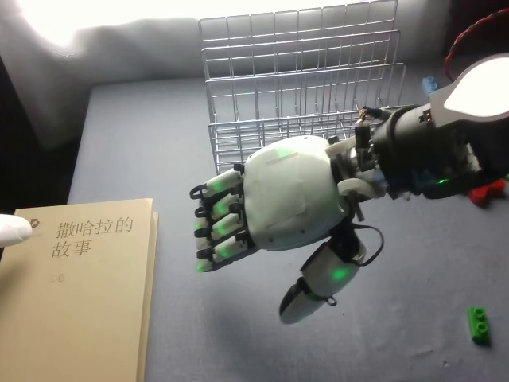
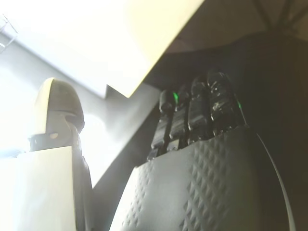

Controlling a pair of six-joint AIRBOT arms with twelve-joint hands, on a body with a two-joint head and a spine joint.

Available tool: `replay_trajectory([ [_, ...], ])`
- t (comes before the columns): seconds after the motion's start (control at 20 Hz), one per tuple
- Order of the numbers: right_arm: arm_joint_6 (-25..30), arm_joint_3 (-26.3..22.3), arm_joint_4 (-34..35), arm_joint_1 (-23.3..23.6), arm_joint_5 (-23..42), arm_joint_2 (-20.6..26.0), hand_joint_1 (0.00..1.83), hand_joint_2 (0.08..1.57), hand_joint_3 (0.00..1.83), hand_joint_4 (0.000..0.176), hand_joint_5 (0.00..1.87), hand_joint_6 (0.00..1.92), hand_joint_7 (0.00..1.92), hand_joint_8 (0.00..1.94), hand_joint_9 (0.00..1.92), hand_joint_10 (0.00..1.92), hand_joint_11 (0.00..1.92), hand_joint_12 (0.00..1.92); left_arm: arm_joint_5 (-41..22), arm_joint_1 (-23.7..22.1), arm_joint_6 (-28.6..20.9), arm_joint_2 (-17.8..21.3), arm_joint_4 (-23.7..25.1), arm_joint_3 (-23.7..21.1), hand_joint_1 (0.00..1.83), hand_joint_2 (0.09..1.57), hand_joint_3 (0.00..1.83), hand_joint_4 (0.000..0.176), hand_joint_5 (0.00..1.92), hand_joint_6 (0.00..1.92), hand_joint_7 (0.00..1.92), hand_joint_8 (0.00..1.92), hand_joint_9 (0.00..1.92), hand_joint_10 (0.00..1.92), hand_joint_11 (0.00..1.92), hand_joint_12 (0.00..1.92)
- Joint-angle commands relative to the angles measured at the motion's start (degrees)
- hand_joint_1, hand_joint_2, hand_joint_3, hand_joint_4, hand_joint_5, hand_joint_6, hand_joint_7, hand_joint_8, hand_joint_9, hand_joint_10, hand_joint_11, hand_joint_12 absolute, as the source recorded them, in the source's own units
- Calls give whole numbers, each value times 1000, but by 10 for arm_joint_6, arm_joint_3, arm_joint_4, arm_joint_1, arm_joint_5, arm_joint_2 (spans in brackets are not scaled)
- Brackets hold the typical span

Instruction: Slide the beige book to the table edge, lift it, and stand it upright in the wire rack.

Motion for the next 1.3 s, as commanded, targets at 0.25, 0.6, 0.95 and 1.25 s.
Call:
replay_trajectory([
  [0.25,-11,-1,27,22,34,43,121,1118,0,0,285,1,301,1,295,3,0,785,-36,-7,11,-23,-2,24,988,1070,0,0,4,1,0,0,0,0,0,0],
  [0.6,-9,-26,27,28,-1,98,137,1114,0,0,261,2,280,1,277,0,0,761,-37,-11,13,-31,-2,25,970,1053,0,0,20,7,0,0,0,0,0,0],
  [0.95,11,-62,28,32,-35,146,145,1110,0,0,297,5,305,1,294,1,0,797,-43,-14,13,-35,-2,23,964,1050,0,0,31,5,0,0,0,0,0,0],
  [1.25,21,-103,28,27,-70,190,125,1118,1,0,300,2,300,2,289,5,0,801,-51,-14,23,-45,-2,26,1006,1043,1,0,61,8,8,1,20,5,2,2],
])
